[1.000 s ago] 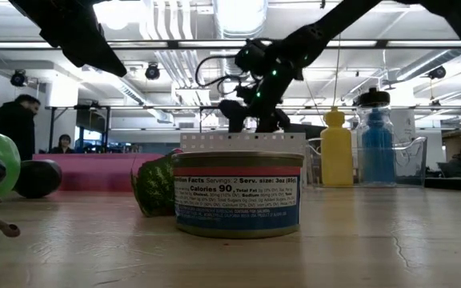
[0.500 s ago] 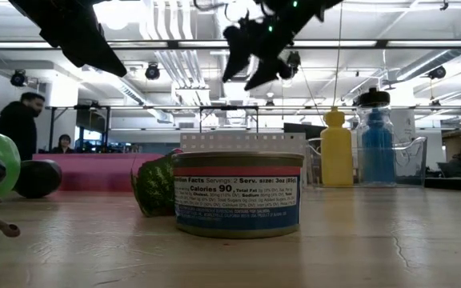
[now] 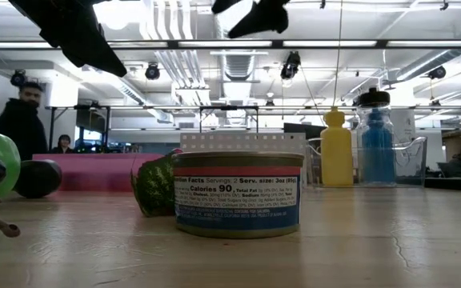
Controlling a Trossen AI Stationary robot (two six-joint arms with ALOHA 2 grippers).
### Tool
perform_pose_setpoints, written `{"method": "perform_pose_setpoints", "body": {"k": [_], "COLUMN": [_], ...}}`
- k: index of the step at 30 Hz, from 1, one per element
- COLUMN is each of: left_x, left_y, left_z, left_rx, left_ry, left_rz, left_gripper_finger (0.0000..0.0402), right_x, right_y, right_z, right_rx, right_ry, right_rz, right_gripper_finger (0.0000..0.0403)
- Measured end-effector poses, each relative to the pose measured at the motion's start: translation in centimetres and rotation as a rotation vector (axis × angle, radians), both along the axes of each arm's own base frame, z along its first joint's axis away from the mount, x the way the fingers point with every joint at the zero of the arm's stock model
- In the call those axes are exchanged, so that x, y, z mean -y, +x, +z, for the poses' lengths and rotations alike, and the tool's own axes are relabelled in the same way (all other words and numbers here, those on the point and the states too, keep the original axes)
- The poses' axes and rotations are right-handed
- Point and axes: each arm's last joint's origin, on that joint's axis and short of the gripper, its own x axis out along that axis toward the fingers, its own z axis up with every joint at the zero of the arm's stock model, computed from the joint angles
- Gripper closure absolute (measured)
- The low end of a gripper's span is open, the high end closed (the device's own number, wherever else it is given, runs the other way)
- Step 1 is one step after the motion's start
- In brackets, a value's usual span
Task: Pick & Place Food Item
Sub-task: Put the blue pink tuna can into the pink bin
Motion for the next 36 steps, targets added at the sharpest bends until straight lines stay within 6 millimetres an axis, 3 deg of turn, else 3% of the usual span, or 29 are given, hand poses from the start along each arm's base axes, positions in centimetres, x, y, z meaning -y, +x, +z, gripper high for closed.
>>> {"method": "perform_pose_setpoints", "body": {"k": [8,13,23,36], "left_x": [0.0,0.0,0.0,0.0], "left_y": [0.0,0.0,0.0,0.0], "left_z": [0.0,0.0,0.0,0.0], "left_rx": [0.0,0.0,0.003,0.002], "left_ry": [0.0,0.0,-0.001,0.001], "left_rz": [0.0,0.0,0.0,-0.002], "left_gripper_finger": [0.0363,0.0363,0.0363,0.0363], "right_x": [-5.4,-7.6,-9.0,-10.2], "right_y": [-0.8,-1.8,-3.1,-2.8], "right_z": [-1.1,-3.1,-8.5,-14.4], "right_rx": [-0.067,-0.121,-0.158,-0.129], "right_ry": [-0.007,0.033,0.12,0.235], "right_rz": [0.152,0.194,0.183,0.379], "right_gripper_finger": [0.0044,0.0044,0.0044,0.0044]}}
